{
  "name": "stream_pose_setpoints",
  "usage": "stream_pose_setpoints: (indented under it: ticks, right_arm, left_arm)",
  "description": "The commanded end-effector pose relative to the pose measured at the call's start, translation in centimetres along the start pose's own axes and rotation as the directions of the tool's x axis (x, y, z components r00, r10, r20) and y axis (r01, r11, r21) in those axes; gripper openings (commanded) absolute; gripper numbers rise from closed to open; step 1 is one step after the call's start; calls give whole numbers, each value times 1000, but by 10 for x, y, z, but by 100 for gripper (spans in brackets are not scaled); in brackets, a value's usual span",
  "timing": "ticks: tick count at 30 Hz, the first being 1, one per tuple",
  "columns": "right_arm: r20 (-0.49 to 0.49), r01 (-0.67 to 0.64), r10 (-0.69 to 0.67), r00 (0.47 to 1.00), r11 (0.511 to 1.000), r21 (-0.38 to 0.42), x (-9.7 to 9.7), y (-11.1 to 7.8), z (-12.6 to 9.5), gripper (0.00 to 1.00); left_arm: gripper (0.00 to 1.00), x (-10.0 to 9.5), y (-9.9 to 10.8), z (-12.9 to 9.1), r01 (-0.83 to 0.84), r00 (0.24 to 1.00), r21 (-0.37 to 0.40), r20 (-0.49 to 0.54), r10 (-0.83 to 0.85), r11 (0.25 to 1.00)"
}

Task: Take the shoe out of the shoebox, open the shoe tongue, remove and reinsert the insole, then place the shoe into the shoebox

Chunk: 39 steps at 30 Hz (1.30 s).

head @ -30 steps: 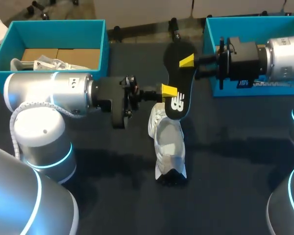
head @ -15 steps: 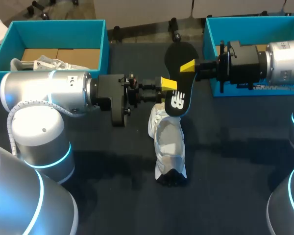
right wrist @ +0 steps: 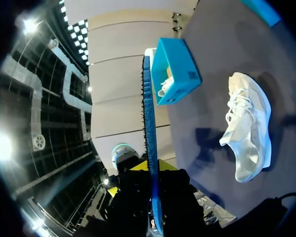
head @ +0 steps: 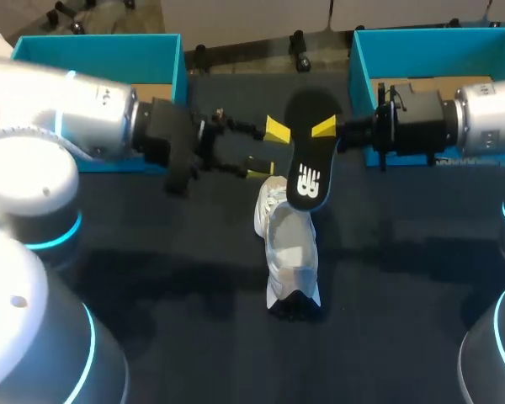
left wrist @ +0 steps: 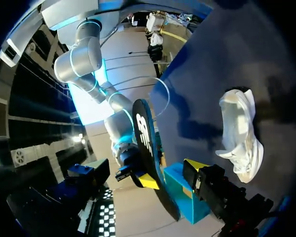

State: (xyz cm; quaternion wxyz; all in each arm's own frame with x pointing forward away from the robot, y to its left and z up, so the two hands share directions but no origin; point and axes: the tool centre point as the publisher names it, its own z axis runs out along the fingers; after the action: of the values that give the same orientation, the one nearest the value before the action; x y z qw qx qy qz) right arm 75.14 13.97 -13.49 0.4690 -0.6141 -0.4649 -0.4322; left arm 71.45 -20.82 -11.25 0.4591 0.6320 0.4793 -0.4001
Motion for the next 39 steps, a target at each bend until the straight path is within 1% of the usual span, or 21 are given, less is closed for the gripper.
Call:
stream_pose_setpoints:
  ticks: [1,3,6,11,14,17,20,26,31,35,38,39]
  right_arm:
    - [19,-7,6,1000,1000,6,-1,-1,2,0]
    - [19,-6,6,1000,1000,7,-2,-2,2,0]
    - [17,-3,3,1000,1000,5,-4,-3,2,0]
    - [24,4,-5,1000,1000,10,-7,-6,3,0]
    - [32,6,-6,999,1000,14,-11,-6,4,0]
    - [34,4,-5,999,1000,16,-16,-7,5,0]
    - [31,10,-11,999,1000,22,-19,-8,8,0]
    - [33,39,-41,999,998,40,-22,-8,8,0]
    - [42,71,-72,997,997,29,-24,-5,2,0]
    - [55,66,-68,996,997,34,-29,-4,0,0]
    - [53,67,-69,996,997,40,-29,-4,1,0]
    - [53,67,-69,996,997,42,-29,-4,2,0]
  left_arm:
    - [100,-10,8,-10,31,982,63,-186,-19,998]
    - [100,-13,8,-10,54,974,65,-224,-38,996]
    - [100,-18,9,-8,95,965,45,-250,-81,994]
    - [100,-21,11,-6,151,939,28,-317,-135,988]
    - [100,-25,11,-4,196,915,15,-363,-178,980]
    - [100,-29,12,-3,236,882,20,-425,-205,972]
    - [100,-36,13,-1,272,849,13,-473,-234,962]
    - [100,-36,13,-1,272,849,13,-473,-234,962]
    - [100,-36,13,-1,272,849,13,-473,-234,962]
    - [100,-36,13,-1,272,849,13,-473,-234,962]
    - [100,-42,11,0,282,804,-22,-540,-249,959]
    - [100,-44,11,0,292,779,-17,-576,-248,956]
